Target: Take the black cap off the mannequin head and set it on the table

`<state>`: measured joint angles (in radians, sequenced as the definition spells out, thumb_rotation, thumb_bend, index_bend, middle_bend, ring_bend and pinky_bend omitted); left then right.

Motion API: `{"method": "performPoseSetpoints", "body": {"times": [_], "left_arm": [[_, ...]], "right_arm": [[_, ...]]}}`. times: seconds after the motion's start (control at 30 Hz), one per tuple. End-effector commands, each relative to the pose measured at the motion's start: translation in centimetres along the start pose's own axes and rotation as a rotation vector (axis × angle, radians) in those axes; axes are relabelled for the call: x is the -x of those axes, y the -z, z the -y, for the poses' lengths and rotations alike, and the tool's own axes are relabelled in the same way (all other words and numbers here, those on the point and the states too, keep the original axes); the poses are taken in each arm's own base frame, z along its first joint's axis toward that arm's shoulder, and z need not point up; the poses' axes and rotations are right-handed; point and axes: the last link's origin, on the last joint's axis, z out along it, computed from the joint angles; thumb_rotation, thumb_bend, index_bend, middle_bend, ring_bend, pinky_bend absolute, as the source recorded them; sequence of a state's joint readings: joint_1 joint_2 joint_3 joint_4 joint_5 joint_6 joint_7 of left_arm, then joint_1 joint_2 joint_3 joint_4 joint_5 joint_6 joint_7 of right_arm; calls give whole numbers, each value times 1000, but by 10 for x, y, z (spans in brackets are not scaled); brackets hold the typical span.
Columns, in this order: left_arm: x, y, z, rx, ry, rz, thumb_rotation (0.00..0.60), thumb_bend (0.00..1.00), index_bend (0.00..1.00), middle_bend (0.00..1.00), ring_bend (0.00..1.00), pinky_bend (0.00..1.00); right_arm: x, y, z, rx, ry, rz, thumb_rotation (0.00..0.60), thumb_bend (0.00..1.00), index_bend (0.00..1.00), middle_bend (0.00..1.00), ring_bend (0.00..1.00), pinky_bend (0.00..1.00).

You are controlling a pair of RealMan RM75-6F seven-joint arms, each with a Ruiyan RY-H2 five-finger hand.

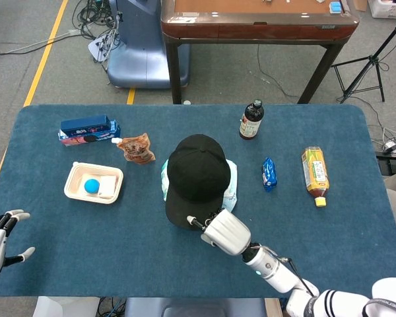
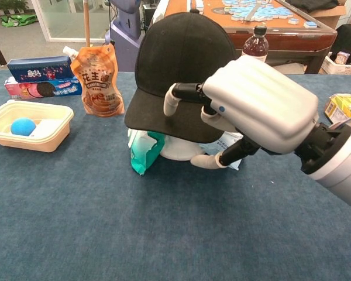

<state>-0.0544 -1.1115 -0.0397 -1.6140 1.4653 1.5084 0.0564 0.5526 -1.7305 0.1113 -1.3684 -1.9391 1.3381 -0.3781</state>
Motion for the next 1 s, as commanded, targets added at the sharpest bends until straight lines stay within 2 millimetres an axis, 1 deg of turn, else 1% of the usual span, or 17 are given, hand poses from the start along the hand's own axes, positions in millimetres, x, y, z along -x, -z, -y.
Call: {"method": "performPoseSetpoints", "body": {"times": [0.03,0.37,0.53,0.73,0.9,1.0], "left_arm": [[0,0,0,0,0,0,600,57,294,254,254,432],[-1,1,1,-2,2,-2,600,57,294,254,255,432],[-1,1,1,-3,3,-3,600,57,294,254,255,432],[0,1,1,-4,-1,0,600,57,294,255,255,432],[1,0,1,-7,-7,5,600,57,294,254,255,432],[2,-1,1,-11,-10,9,600,57,294,255,255,432]], "right_arm": [[3,-6,1,-1,3,-27,600,0,380,1000,906,990],[6,-18,-4,17,27,-119,600,0,380,1000,911,997],[5,-18,-9,31,30,-137,600,0,380,1000,912,997],[-3,-12,-20,58,44,-166,600,0,380,1000,912,998],[-15,-8,-29,84,51,-193,600,4,380,1000,913,997],[-22,-6,-32,93,54,-199,600,48,385,1000,915,998]]}}
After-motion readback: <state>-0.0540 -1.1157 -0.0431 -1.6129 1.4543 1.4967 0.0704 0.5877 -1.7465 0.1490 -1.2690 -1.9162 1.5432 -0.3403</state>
